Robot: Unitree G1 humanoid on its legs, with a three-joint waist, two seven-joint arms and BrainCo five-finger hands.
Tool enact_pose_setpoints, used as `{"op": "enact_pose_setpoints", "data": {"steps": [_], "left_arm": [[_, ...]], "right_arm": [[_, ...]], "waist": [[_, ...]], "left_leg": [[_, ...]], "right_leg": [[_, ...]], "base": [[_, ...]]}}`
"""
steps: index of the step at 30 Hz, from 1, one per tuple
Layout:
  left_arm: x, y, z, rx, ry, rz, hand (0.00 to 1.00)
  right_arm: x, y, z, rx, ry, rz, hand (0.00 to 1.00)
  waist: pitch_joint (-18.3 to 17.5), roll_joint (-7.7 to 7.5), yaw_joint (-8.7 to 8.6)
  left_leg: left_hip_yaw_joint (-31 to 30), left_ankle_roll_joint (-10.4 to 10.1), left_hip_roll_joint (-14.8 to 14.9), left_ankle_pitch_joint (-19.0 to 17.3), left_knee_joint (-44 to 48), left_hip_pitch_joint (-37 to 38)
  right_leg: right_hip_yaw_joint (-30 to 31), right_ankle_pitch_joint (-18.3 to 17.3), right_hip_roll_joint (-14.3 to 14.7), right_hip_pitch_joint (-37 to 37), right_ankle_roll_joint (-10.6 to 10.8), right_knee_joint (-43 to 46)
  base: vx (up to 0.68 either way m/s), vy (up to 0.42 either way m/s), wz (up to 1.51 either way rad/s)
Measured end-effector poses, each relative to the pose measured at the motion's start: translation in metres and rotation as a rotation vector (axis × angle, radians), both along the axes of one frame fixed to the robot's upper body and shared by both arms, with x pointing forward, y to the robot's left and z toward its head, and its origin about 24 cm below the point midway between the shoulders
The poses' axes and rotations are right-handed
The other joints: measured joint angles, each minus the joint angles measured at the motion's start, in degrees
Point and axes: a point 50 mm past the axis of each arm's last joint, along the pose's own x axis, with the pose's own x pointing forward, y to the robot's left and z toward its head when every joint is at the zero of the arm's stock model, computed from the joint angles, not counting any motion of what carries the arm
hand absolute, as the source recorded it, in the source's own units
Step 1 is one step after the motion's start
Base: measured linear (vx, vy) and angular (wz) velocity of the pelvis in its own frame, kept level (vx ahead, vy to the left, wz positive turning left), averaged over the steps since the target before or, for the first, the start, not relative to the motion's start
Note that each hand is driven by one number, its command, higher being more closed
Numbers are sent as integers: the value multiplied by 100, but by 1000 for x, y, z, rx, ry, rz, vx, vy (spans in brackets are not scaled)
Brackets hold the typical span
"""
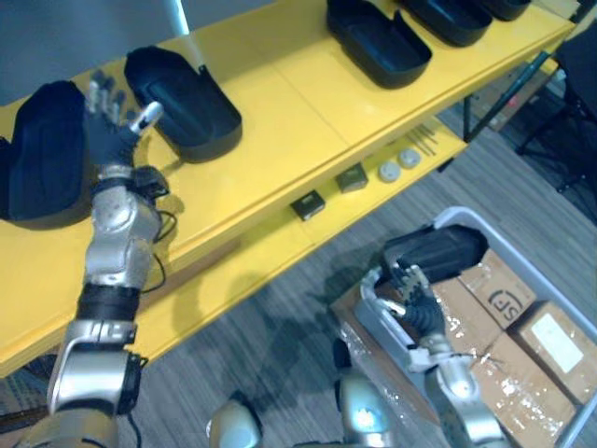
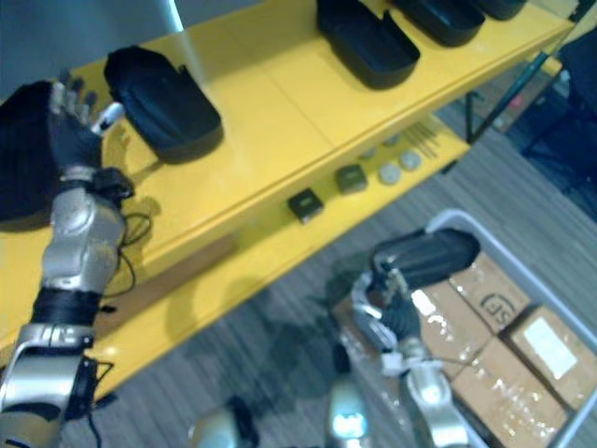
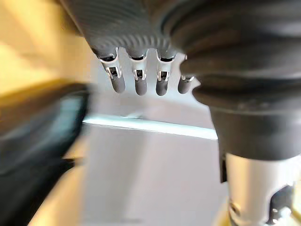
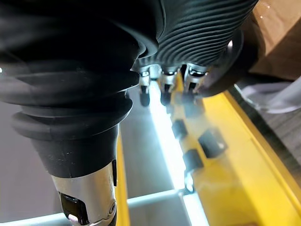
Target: Walk over and take plastic housings, then place them on the shelf
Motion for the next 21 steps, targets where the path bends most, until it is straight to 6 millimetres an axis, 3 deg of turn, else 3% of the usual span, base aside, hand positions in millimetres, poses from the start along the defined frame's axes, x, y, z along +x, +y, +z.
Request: {"op": "enact_pose_setpoints", "data": {"steps": [2,5,9,15,21], "left_arm": [[-15,19,-1,157,30,182,0],[-32,42,-9,350,103,384,0],[-45,52,-22,554,212,495,0],[-48,64,-49,557,392,463,0],[-41,109,-89,489,659,540,0]], "right_arm": [[-9,-9,-6,-7,29,-32,0],[-21,-13,-15,-9,74,-36,0],[-27,-14,-19,-8,98,-41,0],[-34,-15,-24,-7,122,-45,0],[-33,-10,-26,3,136,-2,0]], "waist": [[-97,152,19],[-293,299,205],[-540,309,276],[-813,275,417],[-837,276,379]], "left_leg": [[-84,12,-71,84,-169,23],[-117,0,-120,171,-342,89],[-344,-17,-116,232,-390,75],[-391,-9,-158,300,-462,76],[-388,-5,-201,366,-568,79]], "right_leg": [[-158,0,-49,57,0,-42],[-222,0,-69,149,0,-169],[-478,-3,-79,348,-5,-311],[-519,0,-109,376,-5,-348],[-500,45,-140,373,10,-415]], "base": [[39,-2,26],[15,-3,12],[2,-5,25],[-10,8,5],[-6,5,2]]}}
